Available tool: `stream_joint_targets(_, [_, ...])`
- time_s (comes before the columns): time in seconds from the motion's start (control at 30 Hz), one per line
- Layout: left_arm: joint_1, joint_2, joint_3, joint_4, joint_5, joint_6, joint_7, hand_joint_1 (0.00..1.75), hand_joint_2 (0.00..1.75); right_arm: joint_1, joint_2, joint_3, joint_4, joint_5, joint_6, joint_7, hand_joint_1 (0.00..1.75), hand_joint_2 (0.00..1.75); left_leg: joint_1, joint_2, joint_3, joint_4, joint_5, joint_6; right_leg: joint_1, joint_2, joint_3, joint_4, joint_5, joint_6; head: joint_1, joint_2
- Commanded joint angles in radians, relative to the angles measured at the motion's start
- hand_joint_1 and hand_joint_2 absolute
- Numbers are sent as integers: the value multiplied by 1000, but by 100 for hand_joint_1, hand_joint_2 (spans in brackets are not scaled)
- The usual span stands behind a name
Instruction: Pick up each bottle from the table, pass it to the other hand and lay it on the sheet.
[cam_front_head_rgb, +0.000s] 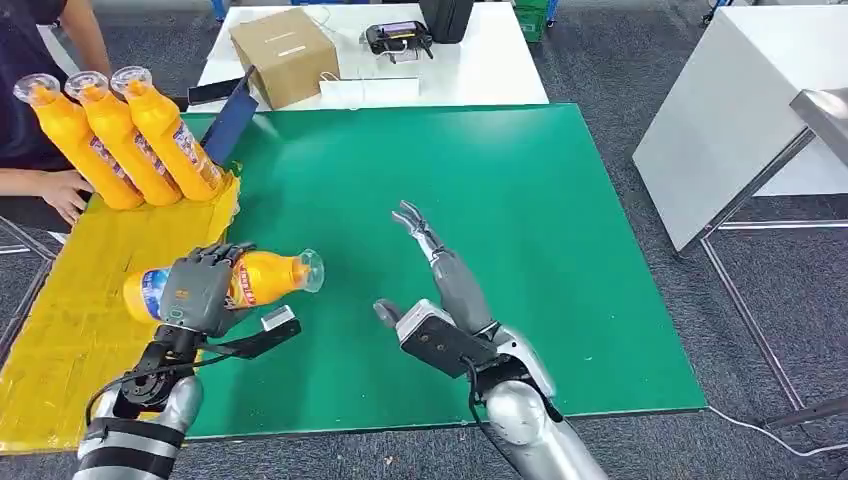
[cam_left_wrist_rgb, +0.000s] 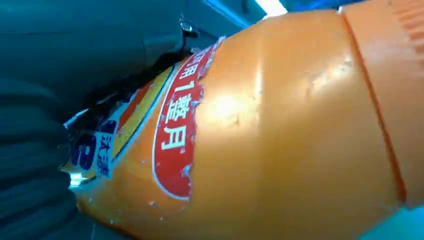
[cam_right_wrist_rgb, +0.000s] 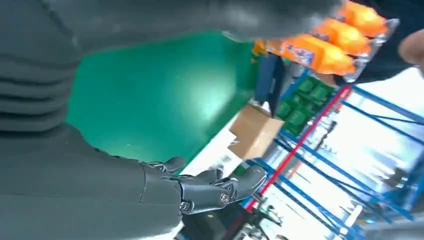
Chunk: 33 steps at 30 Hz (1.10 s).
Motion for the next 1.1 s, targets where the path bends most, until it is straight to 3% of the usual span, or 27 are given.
stream_joint_targets(0.03, [-125,126,-48,418,-26,-23,-9,175,175,-17,-64,2,-49,-17,13,-10,0,0,0,-2,4,-1,0,-1,-1,2,3,0,-1,-1,0,0])
stream_joint_targets(0.23, [-145,133,-52,472,-26,-110,-31,175,175,-33,-57,10,-36,-20,16,-9,0,0,1,-2,3,0,0,-1,0,2,3,0,-1,-1,0,0])
stream_joint_targets(0.33, [-179,195,-194,551,-26,-121,30,175,175,-41,-47,20,-34,-27,20,-13,0,0,1,-3,6,0,-2,-1,0,4,7,1,-3,-1,0,0])
stream_joint_targets(0.47, [-198,198,-184,619,-26,-147,15,175,175,-49,-46,29,-28,-27,20,-13,0,0,0,-2,7,-1,-1,-1,-1,4,7,1,-1,-2,0,0])
stream_joint_targets(0.5, [-204,210,-212,626,-26,-140,16,21,175,-50,-46,30,-26,-27,20,-13,0,0,0,-2,7,-1,0,-1,-1,4,7,0,-1,-1,0,0])
stream_joint_targets(0.53, [-212,213,-207,647,-10,-159,-21,0,0,-54,-49,32,-24,-31,23,-16,0,0,0,-2,8,-1,-1,-2,-1,6,9,1,-1,-2,0,0])
stream_joint_targets(0.63, [-194,180,-146,632,-3,-107,-65,0,0,-49,-52,30,-26,-33,22,-17,0,0,0,-2,11,-2,0,-2,-1,4,11,0,-1,-2,0,0])
stream_joint_targets(0.83, [-163,175,-117,553,36,-139,-135,0,0,-51,-55,28,-20,-33,21,-18,0,0,0,-2,15,-2,0,-2,-1,3,14,1,-2,-2,0,0])
stream_joint_targets(0.93, [-130,169,-85,459,125,-168,-195,0,0,-44,-51,10,-33,-31,12,-25,0,0,0,-2,15,-2,0,-2,-1,3,15,1,-2,-2,0,0])
stream_joint_targets(1.1, [-5,107,13,198,195,-70,-205,0,0,-1,-53,2,-55,-9,0,-32,0,0,0,-4,14,-2,0,-2,-2,2,14,1,-3,-2,0,0])
